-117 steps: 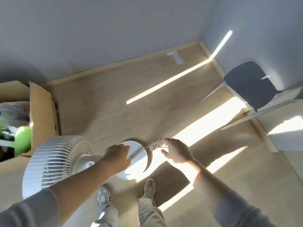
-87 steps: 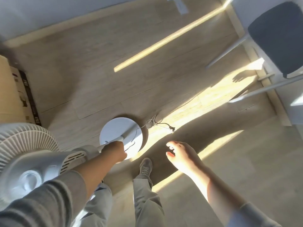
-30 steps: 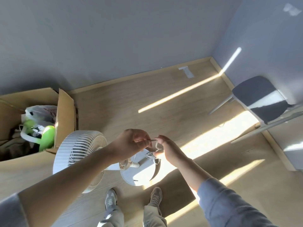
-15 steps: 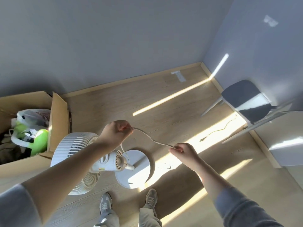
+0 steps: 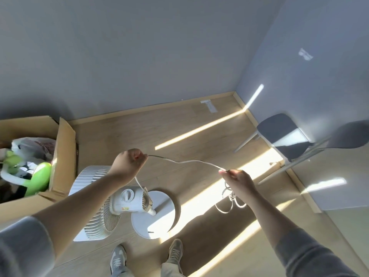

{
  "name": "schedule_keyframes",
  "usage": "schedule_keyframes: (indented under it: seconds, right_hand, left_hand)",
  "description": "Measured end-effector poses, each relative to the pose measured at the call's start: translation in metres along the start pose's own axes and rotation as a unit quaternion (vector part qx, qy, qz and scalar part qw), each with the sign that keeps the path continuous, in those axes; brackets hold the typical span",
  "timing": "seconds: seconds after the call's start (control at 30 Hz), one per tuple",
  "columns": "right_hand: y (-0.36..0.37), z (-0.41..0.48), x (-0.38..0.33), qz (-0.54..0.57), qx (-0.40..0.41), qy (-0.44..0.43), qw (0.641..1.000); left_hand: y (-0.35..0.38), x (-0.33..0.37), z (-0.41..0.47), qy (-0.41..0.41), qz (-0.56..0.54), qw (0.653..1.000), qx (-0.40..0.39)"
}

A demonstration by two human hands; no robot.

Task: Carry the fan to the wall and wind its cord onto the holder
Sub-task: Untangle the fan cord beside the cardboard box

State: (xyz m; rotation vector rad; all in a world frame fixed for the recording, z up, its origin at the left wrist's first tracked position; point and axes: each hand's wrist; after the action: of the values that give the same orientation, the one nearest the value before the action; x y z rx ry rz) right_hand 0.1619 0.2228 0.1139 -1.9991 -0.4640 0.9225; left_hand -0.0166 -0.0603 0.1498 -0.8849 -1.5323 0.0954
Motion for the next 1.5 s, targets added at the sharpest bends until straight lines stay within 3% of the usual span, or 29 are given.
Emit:
schedule_keyframes:
  seconds: [0.23,0.33,0.5,0.77,0.97,1.13,1.3,1.5]
  right_hand:
    - [0.002,-0.001,-0.032,0.074,-0.080,0.120,0.987]
    - [0.017,-0.001,-0.047,0.146,-0.135,0.173,0.965]
    - [0.056,-0.013,-0.079,0.239,-0.151,0.173,0.944]
    - [0.107,-0.038,-0.131,0.189,-0.131,0.084,0.970]
    - [0.145,-0.041,-0.156,0.158,-0.163,0.080,0.971]
    - [0.174,-0.041,-0.176,0.131,-0.200,0.109,0.965]
    - [0.200,-0.040,-0.190,0.116,-0.157,0.156,0.968]
    - [0.219,-0.030,-0.193,0.136,-0.155,0.217,0.954]
  left_hand:
    - [-0.012,-0.019,-0.003,0.010,-0.006,1.000,-0.008]
    - [-0.021,-0.029,-0.006,0.014,-0.004,1.000,-0.011]
    - [-0.036,-0.048,-0.014,0.003,-0.006,1.000,-0.015]
    - [-0.066,-0.094,-0.035,-0.023,0.004,1.000,-0.014]
    - [-0.077,-0.133,-0.051,-0.053,0.034,0.998,-0.009]
    - [-0.083,-0.152,-0.061,-0.084,0.047,0.995,0.005]
    - [-0.091,-0.169,-0.061,-0.126,0.032,0.991,0.028]
    - [-0.092,-0.188,-0.059,-0.181,-0.021,0.983,-0.023]
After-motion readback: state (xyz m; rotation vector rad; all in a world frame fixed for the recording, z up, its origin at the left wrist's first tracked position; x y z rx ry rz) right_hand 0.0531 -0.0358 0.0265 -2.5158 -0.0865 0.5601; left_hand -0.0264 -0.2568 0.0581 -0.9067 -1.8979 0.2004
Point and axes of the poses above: each hand's wrist, its own z-axis towards the middle knuckle, its own y-axis out of the palm, x = y × z, and after that the axes turned 14 degrees about -z, right-handed
